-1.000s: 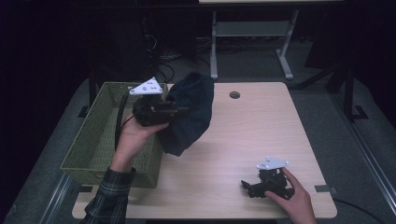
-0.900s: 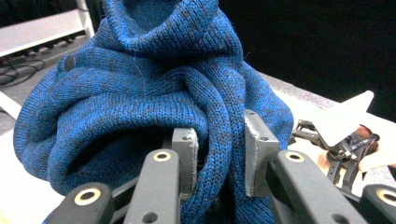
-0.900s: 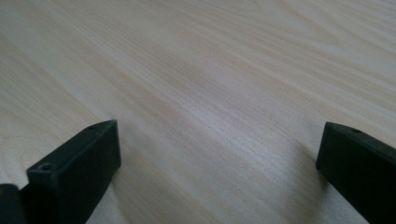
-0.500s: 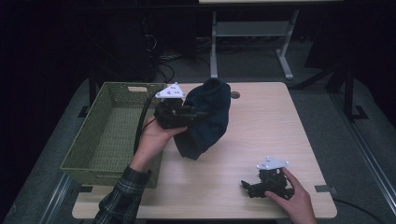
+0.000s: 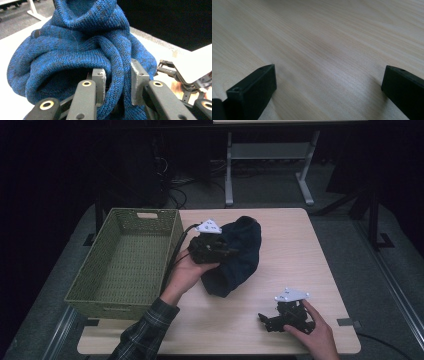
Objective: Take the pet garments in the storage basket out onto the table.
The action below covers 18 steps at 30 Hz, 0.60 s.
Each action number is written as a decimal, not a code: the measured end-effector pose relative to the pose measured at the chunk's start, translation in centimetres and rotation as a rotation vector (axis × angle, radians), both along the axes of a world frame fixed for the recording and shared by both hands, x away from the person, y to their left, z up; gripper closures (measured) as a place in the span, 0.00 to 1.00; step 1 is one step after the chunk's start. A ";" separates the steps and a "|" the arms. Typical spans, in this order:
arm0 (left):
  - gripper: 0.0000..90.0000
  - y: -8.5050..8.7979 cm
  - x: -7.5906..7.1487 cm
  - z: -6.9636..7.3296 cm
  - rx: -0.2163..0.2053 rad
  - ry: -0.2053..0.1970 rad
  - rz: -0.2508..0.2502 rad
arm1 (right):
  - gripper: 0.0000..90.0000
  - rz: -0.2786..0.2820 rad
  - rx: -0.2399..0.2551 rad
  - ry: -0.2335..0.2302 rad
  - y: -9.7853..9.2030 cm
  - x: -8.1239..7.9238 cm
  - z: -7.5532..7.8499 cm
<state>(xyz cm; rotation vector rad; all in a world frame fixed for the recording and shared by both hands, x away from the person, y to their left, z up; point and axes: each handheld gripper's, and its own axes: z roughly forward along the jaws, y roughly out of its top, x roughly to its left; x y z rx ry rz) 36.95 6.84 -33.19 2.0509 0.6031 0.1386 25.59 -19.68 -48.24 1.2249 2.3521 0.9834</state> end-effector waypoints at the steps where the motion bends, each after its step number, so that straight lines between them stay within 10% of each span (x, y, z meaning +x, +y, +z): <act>1: 0.78 -0.4 0.1 -0.4 0.003 0.005 -0.002 | 0.00 -0.001 0.002 0.000 0.0 0.0 0.0; 18: 0.78 -5.4 2.3 -7.9 0.108 0.119 -0.018 | 0.00 -0.003 0.003 0.004 0.0 0.0 0.0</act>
